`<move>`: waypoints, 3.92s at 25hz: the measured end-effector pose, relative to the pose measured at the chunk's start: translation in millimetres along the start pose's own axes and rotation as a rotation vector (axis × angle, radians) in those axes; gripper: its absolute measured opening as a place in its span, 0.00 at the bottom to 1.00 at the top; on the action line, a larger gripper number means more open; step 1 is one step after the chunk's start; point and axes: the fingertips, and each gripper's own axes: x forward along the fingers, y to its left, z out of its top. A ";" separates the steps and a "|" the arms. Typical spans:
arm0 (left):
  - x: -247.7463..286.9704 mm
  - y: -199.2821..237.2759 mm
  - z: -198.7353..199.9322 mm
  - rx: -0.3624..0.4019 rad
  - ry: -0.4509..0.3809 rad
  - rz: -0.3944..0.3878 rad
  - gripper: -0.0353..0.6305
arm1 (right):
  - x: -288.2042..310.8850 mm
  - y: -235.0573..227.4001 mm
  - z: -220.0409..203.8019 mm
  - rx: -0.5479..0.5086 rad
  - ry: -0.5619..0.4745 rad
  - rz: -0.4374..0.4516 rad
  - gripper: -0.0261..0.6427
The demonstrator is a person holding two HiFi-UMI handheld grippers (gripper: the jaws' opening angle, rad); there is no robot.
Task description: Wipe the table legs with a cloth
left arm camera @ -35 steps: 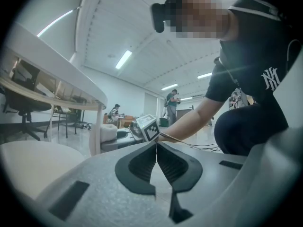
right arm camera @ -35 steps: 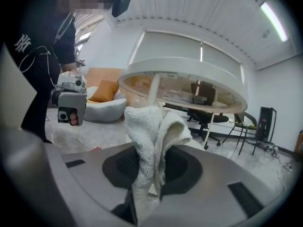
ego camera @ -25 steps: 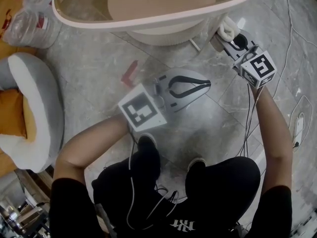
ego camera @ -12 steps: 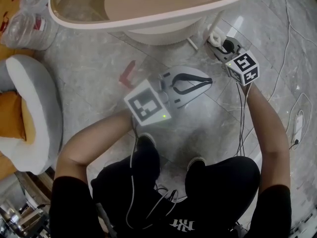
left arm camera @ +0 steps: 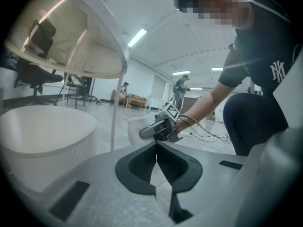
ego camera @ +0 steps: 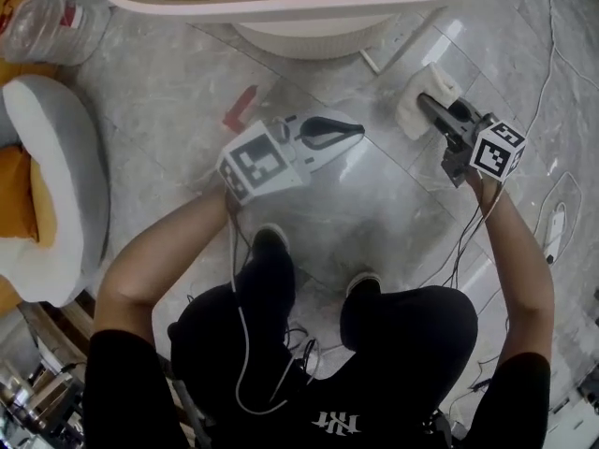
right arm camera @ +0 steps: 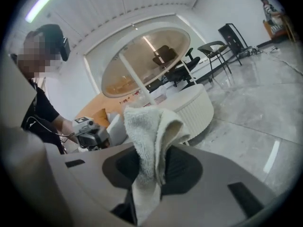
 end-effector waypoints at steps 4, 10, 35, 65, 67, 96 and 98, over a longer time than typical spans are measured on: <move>-36.9 -15.3 11.4 -0.142 0.026 0.057 0.06 | -38.7 76.9 6.5 -0.063 0.047 0.052 0.17; -101.0 -100.0 71.3 -0.322 0.103 0.029 0.06 | -103.0 209.6 21.3 -0.105 0.221 0.102 0.17; -354.3 -415.1 703.8 -0.127 -0.327 0.345 0.06 | -437.7 714.5 533.5 -0.413 -0.236 0.281 0.17; -487.6 -499.9 727.2 0.093 -0.375 0.258 0.06 | -454.0 883.5 488.2 -0.346 -0.309 0.148 0.17; -489.8 -503.6 723.3 0.088 -0.378 0.253 0.06 | -442.2 889.0 480.2 -0.342 -0.297 0.174 0.17; -459.6 -516.6 725.3 0.092 -0.402 0.150 0.06 | -377.9 937.2 435.8 -0.389 -0.205 0.299 0.17; -461.7 -517.7 724.6 0.095 -0.404 0.154 0.06 | -373.0 941.3 436.8 -0.403 -0.206 0.302 0.17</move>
